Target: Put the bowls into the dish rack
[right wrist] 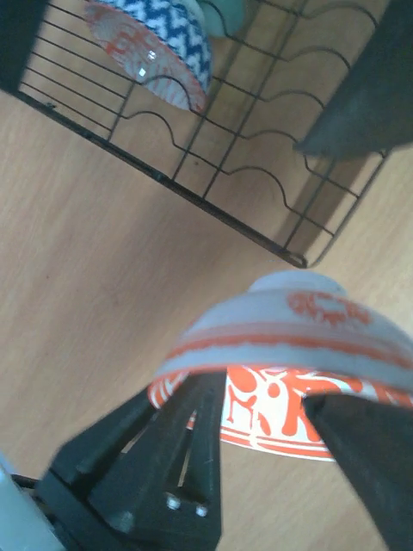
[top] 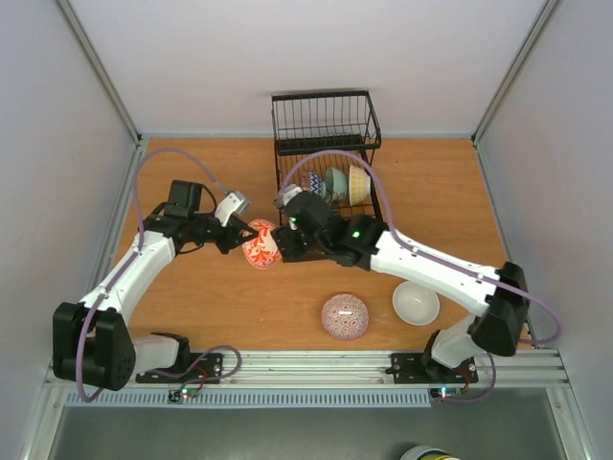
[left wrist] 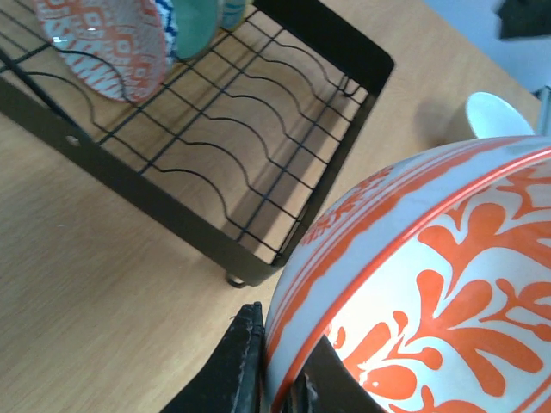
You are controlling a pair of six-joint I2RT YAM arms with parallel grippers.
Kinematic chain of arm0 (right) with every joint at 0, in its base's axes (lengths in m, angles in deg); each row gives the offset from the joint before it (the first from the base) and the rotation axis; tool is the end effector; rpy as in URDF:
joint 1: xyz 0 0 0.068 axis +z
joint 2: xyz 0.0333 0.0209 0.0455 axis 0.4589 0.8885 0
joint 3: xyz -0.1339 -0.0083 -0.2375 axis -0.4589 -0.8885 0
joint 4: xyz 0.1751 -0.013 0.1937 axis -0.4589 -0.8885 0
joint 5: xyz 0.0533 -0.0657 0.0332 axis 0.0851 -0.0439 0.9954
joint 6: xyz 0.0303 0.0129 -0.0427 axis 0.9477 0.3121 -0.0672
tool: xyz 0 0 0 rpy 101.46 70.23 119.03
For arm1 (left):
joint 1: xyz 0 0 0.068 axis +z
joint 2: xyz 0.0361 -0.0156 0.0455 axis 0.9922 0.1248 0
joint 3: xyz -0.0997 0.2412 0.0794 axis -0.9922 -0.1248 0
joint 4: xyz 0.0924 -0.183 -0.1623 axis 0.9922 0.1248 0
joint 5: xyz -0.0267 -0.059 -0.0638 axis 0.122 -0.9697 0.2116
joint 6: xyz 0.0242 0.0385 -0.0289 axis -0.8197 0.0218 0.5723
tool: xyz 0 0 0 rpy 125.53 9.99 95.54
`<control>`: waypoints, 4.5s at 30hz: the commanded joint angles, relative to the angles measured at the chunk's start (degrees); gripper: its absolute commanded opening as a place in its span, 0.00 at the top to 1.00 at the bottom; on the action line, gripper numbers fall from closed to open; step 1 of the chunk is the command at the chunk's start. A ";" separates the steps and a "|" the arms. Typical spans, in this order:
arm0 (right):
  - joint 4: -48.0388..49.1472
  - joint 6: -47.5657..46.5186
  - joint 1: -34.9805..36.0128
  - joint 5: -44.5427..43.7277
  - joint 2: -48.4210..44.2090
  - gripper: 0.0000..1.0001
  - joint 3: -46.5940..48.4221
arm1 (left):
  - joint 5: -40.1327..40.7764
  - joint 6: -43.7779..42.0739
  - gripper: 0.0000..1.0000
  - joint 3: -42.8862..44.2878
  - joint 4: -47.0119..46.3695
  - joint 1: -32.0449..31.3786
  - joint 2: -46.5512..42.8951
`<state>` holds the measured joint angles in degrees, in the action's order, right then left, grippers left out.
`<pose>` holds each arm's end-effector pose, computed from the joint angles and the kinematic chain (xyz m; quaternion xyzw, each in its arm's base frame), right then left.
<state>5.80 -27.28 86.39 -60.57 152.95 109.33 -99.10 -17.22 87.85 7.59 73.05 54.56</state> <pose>0.1848 0.2902 0.3318 -0.4851 0.7718 0.0466 0.4084 0.2422 -0.0672 0.2567 0.3443 0.8128 -0.3334 0.3311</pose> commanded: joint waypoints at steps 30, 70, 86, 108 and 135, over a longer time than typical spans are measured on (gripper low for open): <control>41.59 22.77 -11.61 55.44 -4.57 0.56 -25.19 | -11.86 -2.94 1.00 0.06 -1.32 2.49 -4.19; -19.65 1.40 -10.38 -18.79 30.08 0.99 31.49 | 0.30 3.38 0.14 -3.14 -9.47 2.56 -9.15; -19.26 -1.82 -12.02 -21.38 42.62 0.99 43.64 | -0.33 2.92 0.15 -3.12 -8.92 2.55 -9.58; -17.14 -3.05 -14.24 -19.49 52.47 0.97 47.54 | -1.26 2.39 0.18 -3.21 -8.90 2.57 -9.04; 0.10 -5.44 -13.67 -9.09 36.18 0.01 26.00 | -1.54 2.04 0.18 -3.12 -8.81 2.49 -8.03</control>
<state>-0.70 -31.08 71.28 -72.00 195.61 138.73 -99.41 -14.43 85.23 0.99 75.41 45.97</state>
